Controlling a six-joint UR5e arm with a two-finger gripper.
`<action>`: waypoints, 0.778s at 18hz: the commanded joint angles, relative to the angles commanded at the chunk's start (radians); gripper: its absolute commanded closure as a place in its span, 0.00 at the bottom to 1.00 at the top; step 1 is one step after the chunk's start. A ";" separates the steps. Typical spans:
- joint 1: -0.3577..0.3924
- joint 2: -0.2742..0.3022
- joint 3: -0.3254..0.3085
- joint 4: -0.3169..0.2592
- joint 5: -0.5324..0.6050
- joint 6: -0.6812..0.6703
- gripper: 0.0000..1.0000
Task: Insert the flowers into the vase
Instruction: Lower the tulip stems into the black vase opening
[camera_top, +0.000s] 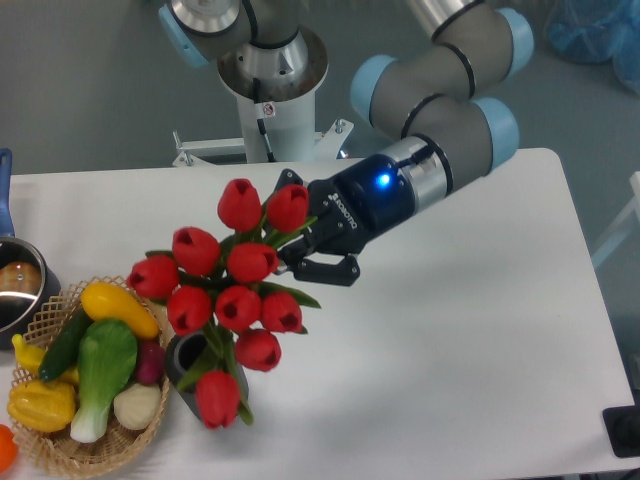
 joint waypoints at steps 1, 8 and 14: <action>0.000 -0.002 0.002 0.000 -0.006 0.002 1.00; -0.003 -0.057 0.011 0.000 -0.032 0.081 1.00; -0.021 -0.095 0.015 0.000 -0.035 0.138 1.00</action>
